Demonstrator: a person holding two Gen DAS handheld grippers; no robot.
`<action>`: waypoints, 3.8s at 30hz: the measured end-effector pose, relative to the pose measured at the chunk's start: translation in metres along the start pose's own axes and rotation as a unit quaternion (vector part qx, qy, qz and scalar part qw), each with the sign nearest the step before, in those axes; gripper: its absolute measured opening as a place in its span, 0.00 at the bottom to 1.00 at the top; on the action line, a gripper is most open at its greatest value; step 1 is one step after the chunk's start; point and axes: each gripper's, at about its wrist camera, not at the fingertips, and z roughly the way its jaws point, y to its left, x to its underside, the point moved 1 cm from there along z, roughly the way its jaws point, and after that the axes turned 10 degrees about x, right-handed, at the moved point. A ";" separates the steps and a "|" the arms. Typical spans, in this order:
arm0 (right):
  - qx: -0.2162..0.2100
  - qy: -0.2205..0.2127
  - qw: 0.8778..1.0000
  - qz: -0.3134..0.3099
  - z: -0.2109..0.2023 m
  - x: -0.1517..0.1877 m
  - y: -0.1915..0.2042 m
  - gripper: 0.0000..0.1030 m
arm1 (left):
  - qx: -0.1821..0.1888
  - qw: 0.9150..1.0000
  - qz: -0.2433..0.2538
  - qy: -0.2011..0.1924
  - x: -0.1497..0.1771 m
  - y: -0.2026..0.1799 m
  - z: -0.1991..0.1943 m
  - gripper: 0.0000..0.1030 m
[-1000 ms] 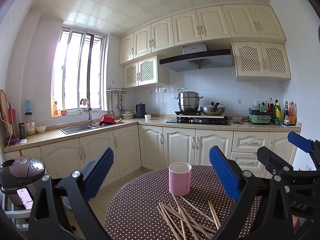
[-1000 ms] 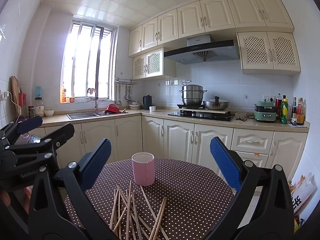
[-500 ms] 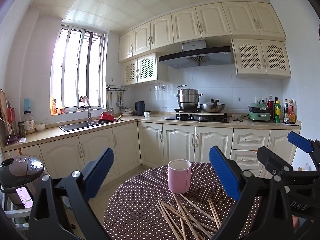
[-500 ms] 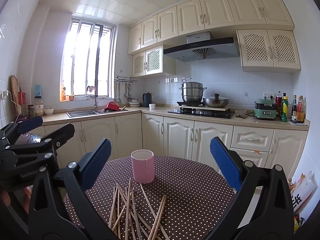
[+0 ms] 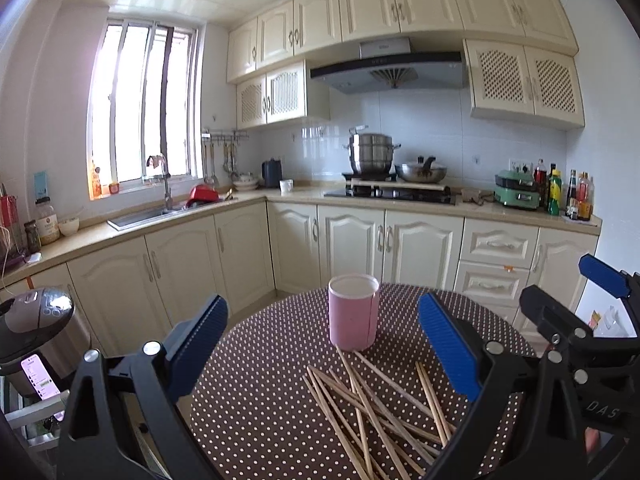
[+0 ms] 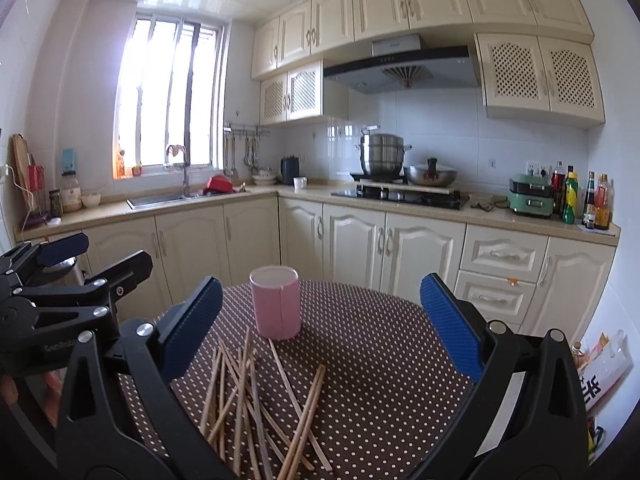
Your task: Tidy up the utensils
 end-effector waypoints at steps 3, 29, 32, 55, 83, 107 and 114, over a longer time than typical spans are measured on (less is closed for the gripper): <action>0.005 0.019 1.000 -0.001 0.012 0.010 -0.004 0.94 | 0.008 0.999 -0.015 0.033 0.011 0.005 0.021 0.92; -0.046 0.217 0.975 0.018 0.107 0.098 -0.021 0.71 | 0.042 0.963 -0.078 0.254 0.117 0.024 0.141 0.71; -0.056 0.230 0.971 0.024 0.112 0.103 -0.021 0.68 | 0.051 0.960 -0.085 0.263 0.120 0.024 0.146 0.67; -0.087 0.296 0.951 0.023 0.159 0.117 -0.007 0.52 | 0.058 0.941 -0.140 0.302 0.148 0.071 0.176 0.11; -0.063 0.361 0.929 -0.043 0.200 0.133 0.021 0.23 | 0.080 0.933 -0.169 0.308 0.159 0.123 0.155 0.10; -0.133 0.324 0.937 -0.012 0.210 0.078 0.007 0.05 | 0.086 0.948 -0.128 0.277 0.099 0.095 0.170 0.06; -0.185 0.254 0.949 -0.006 0.183 0.024 0.016 0.05 | 0.115 0.966 -0.115 0.203 0.048 0.078 0.140 0.06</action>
